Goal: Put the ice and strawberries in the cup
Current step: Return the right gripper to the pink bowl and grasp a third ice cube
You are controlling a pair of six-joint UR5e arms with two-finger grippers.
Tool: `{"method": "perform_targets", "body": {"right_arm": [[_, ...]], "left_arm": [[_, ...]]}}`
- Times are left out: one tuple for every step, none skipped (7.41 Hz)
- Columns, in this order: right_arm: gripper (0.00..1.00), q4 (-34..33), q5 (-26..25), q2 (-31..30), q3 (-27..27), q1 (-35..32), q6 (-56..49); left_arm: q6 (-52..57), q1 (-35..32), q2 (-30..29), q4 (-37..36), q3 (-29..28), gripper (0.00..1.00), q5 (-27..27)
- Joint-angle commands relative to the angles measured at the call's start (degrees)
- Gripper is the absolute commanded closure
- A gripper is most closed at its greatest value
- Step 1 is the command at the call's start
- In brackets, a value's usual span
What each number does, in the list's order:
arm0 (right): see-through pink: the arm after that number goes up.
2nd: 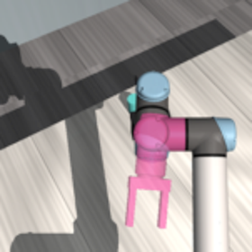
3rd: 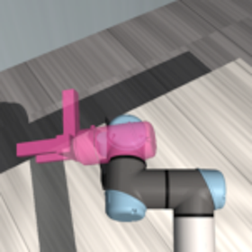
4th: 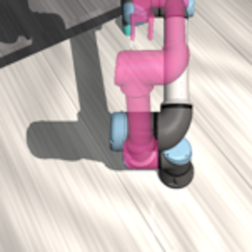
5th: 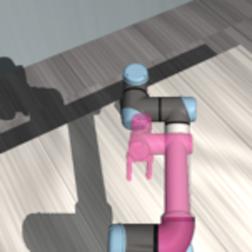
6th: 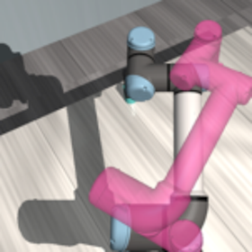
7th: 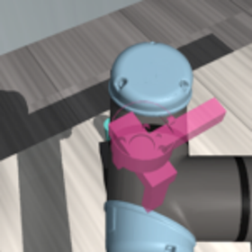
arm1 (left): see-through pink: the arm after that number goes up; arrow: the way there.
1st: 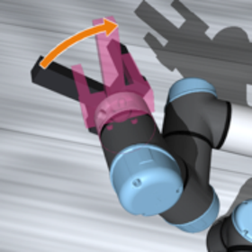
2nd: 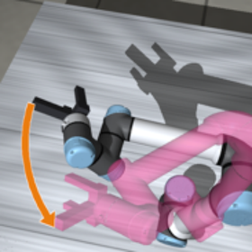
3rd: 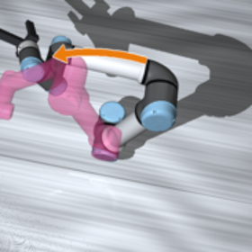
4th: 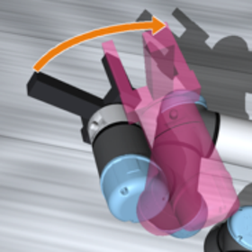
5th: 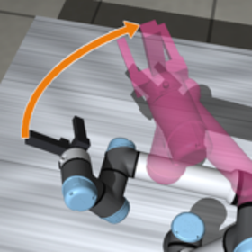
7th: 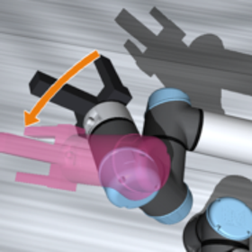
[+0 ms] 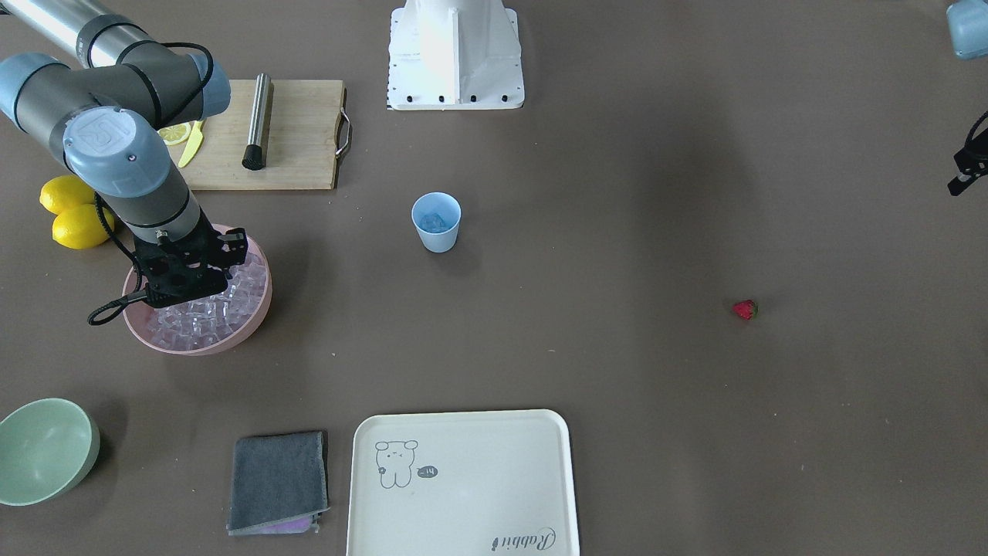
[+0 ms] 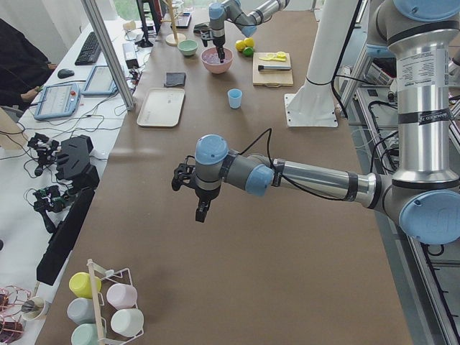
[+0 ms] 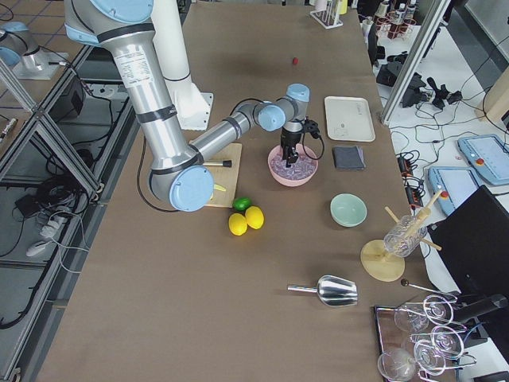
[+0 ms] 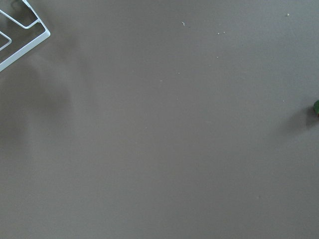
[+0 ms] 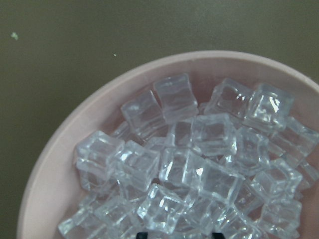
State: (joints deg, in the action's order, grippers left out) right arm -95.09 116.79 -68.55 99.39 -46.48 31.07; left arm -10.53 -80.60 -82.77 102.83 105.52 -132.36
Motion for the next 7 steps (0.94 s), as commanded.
{"method": "perform_targets", "body": {"right_arm": [[1.0, -0.3, 0.4, -0.1, 0.0, -0.2, -0.4], [1.0, -0.3, 0.5, -0.4, 0.0, -0.2, -0.5], [1.0, -0.3, 0.5, -0.4, 0.1, -0.2, -0.5], [1.0, -0.6, 1.0, -0.4, 1.1, -0.8, -0.5], [1.0, -3.1, 2.3, -0.2, 2.5, -1.8, -0.5], [1.0, -6.5, 2.6, 0.4, 5.4, -2.4, -0.5], [1.0, -9.7, 5.0, 3.0, 7.8, -2.6, 0.2]], "left_arm": [[0.1, 0.0, 0.5, 0.0, 0.2, 0.03, 0.0], [0.1, -0.1, 0.6, 0.0, 0.3, 0.03, 0.0], [0.1, -0.2, 0.9, 0.1, 0.3, 0.03, 0.0], [0.1, -0.3, 1.2, 0.4, 0.4, 0.03, 0.0], [0.1, -0.3, 1.4, 1.0, 0.3, 0.03, -0.1], [0.1, -0.3, 1.8, 1.1, 0.3, 0.03, 0.0], [0.1, -0.2, 1.8, 1.4, 0.2, 0.03, 0.0]]}}
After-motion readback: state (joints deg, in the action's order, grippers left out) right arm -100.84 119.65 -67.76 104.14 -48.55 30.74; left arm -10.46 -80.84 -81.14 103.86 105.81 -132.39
